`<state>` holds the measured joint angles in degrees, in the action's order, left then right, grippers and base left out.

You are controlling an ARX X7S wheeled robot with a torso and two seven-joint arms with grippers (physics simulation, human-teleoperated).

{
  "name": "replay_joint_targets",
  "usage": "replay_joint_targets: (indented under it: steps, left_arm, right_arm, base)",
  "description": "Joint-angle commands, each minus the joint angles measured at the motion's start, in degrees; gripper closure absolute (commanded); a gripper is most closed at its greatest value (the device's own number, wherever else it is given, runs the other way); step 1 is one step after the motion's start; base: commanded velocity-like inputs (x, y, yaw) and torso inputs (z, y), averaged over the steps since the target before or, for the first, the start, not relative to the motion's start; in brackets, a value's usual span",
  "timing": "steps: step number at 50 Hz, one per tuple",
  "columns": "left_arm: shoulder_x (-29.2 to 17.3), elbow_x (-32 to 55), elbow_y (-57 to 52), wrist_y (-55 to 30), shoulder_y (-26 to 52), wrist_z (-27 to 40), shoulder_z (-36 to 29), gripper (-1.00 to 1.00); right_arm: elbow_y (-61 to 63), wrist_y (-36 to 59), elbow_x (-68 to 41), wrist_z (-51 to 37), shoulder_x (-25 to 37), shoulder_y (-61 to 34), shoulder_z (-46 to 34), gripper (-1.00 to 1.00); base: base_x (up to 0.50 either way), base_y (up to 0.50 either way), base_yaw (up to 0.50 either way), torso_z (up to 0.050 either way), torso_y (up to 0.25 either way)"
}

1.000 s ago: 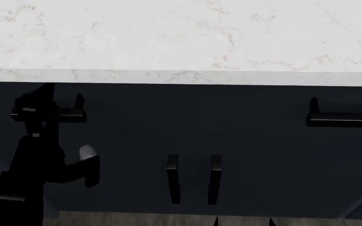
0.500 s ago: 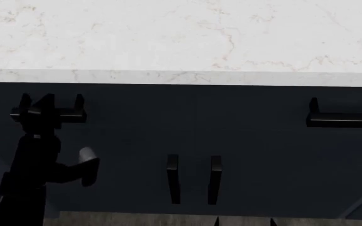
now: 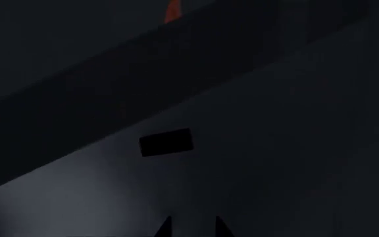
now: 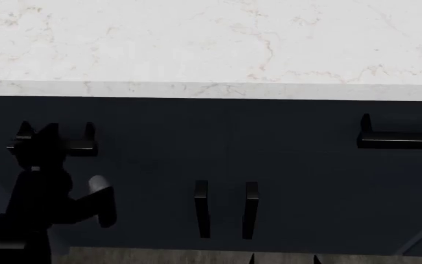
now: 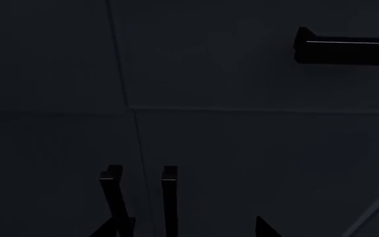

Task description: Open the left drawer.

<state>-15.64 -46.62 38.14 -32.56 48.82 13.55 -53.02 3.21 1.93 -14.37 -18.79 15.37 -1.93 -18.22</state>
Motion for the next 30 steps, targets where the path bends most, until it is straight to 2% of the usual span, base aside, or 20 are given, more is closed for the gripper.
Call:
replay_joint_targets:
  steps: [1, 9, 30]
  left_arm:
    - [-3.03, 1.76, -9.27, -3.71, -3.67, -0.39, 0.86, 1.00]
    - [-5.22, -1.02, -20.21, -10.42, -8.08, -4.07, 0.94, 1.00]
    - [-5.35, 0.39, -21.83, -10.18, -11.34, -2.88, 1.75, 1.00]
  right_arm:
    - [-0.25, -0.23, -0.11, -0.17, 0.13, -0.07, -0.24, -1.00]
    - [-0.38, -0.49, -0.17, -0.10, 0.27, -0.11, -0.50, -1.00]
    - [-0.44, 0.25, -0.16, -0.95, 0.48, -0.28, -0.95, -1.00]
  base:
    - [0.00, 0.00, 0.00, 0.000, 0.000]
    - [0.00, 0.00, 0.00, 0.000, 0.000]
    - [0.00, 0.00, 0.00, 0.000, 0.000]
